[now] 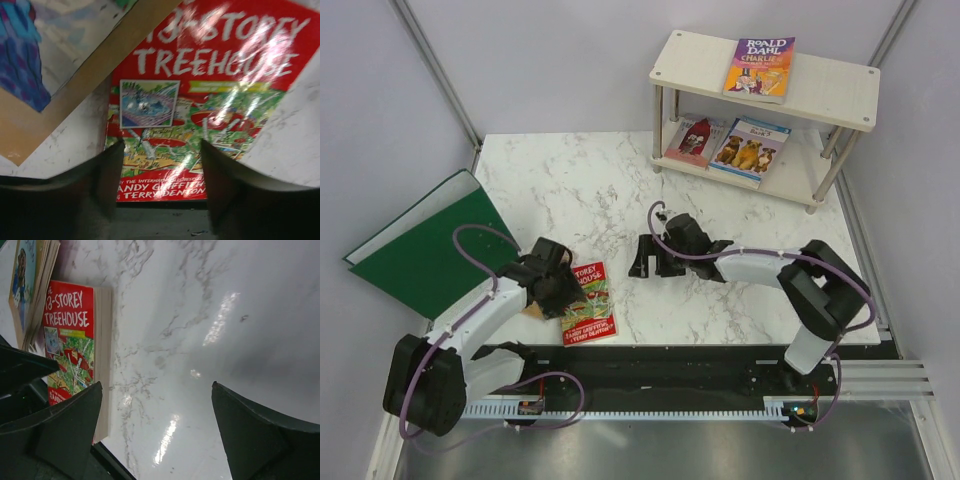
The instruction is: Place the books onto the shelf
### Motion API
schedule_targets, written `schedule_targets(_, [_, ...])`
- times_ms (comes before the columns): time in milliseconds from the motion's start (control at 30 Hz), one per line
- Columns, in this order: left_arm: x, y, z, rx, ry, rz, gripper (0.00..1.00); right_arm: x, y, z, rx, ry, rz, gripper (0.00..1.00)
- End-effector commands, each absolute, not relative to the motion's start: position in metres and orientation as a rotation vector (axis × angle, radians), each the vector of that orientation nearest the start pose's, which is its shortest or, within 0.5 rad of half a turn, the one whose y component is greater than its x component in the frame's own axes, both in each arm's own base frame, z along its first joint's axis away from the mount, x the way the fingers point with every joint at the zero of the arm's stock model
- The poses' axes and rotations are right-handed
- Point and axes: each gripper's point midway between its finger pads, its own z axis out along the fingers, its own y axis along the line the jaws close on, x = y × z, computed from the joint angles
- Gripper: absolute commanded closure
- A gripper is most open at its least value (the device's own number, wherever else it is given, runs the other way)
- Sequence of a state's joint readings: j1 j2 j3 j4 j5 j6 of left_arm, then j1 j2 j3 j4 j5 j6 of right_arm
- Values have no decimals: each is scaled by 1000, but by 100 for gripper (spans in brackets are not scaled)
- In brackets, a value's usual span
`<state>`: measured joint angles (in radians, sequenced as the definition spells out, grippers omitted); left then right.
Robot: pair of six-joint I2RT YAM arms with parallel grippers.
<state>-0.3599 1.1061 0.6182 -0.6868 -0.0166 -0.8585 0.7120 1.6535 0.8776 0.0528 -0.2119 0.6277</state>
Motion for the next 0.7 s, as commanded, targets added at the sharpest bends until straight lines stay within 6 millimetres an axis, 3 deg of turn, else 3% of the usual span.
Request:
schedule_targets(0, [162,-100,27,-891,2736,-311,17,269,377,79,-193,2401,1160,4])
schedule_targets(33, [159,-97,24,-896,2739,-295,16,261,386,62,-206,2452,1160,5])
schedule_targets(100, [147,-93,11,-930,2768,-260,16,249,409,61,-235,2472,1238,7])
schedule_targets(133, [147,-89,11,-927,2760,-229,15,246,415,47,-234,2507,1240,7])
schedule_targets(267, [149,-83,11,-964,2728,-191,15,233,447,44,-224,2522,1376,12])
schedule_targets(400, [150,-80,10,-954,2730,-159,15,226,460,41,-231,2538,1422,19])
schedule_targets(667, [151,-81,9,-909,2772,-137,14,223,481,92,-296,2394,1575,35])
